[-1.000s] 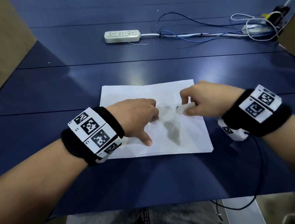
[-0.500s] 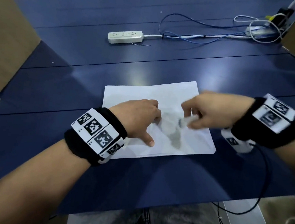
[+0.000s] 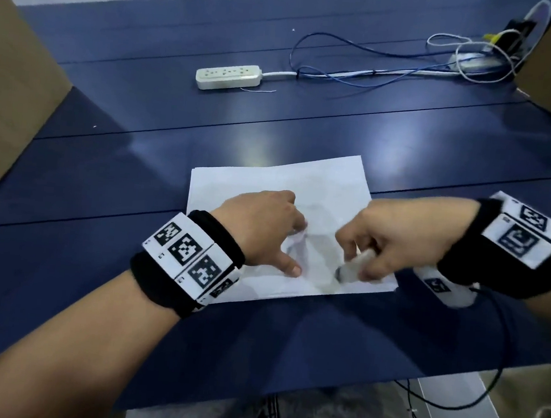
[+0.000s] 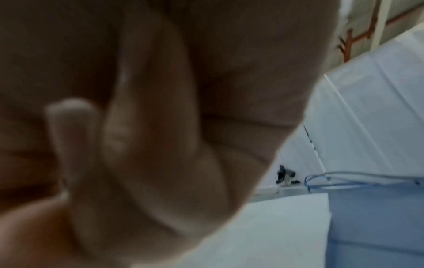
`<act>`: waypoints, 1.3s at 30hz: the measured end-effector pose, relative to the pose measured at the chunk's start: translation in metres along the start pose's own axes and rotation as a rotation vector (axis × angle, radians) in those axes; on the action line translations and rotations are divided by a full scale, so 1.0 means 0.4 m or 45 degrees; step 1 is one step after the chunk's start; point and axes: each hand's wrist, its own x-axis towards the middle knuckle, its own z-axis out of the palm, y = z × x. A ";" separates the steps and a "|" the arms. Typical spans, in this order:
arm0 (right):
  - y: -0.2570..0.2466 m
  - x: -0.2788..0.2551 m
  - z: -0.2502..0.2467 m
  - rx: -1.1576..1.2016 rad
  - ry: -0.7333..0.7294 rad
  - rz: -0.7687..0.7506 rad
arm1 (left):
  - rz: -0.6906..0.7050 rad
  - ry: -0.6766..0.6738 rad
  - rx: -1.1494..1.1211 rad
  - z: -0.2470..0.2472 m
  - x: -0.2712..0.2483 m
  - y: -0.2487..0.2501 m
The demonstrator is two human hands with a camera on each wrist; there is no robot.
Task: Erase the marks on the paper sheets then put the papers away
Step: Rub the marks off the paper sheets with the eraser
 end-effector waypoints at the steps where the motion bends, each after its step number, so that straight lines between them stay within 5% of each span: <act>1: -0.008 -0.003 0.000 0.007 -0.050 -0.007 | -0.011 0.009 0.003 0.002 0.001 0.002; 8: 0.063 0.065 -0.050 -0.112 0.378 0.209 | -0.010 0.033 0.045 -0.002 0.007 0.011; 15: 0.001 -0.002 0.002 0.015 -0.020 -0.010 | 0.049 0.027 0.056 0.002 0.012 0.010; 21: 0.061 0.057 -0.043 -0.118 0.412 0.172 | 0.089 0.007 0.011 -0.002 0.013 0.014; 27: -0.002 -0.013 -0.002 0.055 -0.082 -0.011 | 0.075 0.001 0.006 0.003 0.013 0.008; 34: 0.078 0.064 -0.048 -0.029 0.364 0.178 | 0.089 0.000 0.006 -0.004 0.012 0.012; 39: 0.009 -0.008 0.001 0.096 -0.007 -0.007 | 0.056 0.004 -0.005 0.003 0.014 0.007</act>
